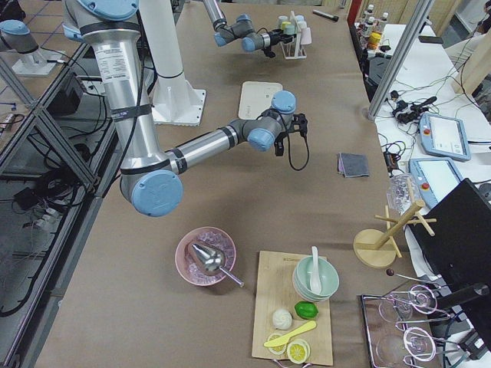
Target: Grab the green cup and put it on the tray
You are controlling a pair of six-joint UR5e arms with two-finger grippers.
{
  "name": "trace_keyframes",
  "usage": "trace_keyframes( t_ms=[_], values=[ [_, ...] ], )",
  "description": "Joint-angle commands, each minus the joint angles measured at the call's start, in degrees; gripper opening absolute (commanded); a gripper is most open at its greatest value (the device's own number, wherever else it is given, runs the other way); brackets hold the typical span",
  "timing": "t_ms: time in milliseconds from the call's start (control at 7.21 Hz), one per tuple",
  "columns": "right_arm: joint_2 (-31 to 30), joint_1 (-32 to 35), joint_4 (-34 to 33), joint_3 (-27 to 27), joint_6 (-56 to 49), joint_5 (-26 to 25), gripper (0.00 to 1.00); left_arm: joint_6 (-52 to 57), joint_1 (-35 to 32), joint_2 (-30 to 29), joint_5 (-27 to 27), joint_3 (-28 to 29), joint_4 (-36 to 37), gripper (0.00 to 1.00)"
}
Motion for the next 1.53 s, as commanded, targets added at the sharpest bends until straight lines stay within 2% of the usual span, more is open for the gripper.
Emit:
trace_keyframes(
  t_ms=[0,139,277,416,555,693,971,1109,1248,1387],
  values=[
    [-7.88,3.77,-0.17,3.33,-8.69,0.10,1.00,3.00,-0.08,5.39,1.15,-9.11,0.01,0.10],
    [-13.50,6.76,-0.35,5.60,-11.63,0.18,1.00,3.62,-0.08,8.47,4.12,-13.68,-0.07,0.10],
    [-17.29,8.09,-4.18,8.06,-11.75,0.18,1.00,3.71,-0.08,9.98,5.11,-17.12,-0.07,0.08],
    [-18.20,9.76,-11.00,11.13,-11.75,0.27,1.00,3.71,-0.95,10.34,5.21,-19.07,-1.12,0.04],
    [-18.21,9.86,-17.68,13.86,-12.71,0.01,1.00,3.63,-1.40,10.34,4.95,-19.26,-10.09,0.01],
    [-18.65,10.99,-20.27,14.15,-15.85,-0.26,1.00,3.45,-1.31,10.34,3.90,-18.05,-23.23,0.01],
    [-20.57,13.37,-21.44,13.54,-16.49,-0.43,1.00,1.88,-1.57,9.12,-9.85,-14.36,-45.76,0.01],
    [-21.63,14.60,-21.53,13.10,-17.11,-0.43,1.00,-7.27,-1.58,7.81,-14.78,-13.91,-47.78,0.01],
    [-23.03,15.65,-21.44,12.23,-18.59,-0.17,1.00,-23.11,-1.58,6.23,-23.01,-13.99,-47.97,0.00],
    [-23.48,19.06,-21.70,10.74,-21.56,0.44,1.00,-32.67,-1.58,3.95,-28.49,-13.04,-49.63,0.00]
  ],
)
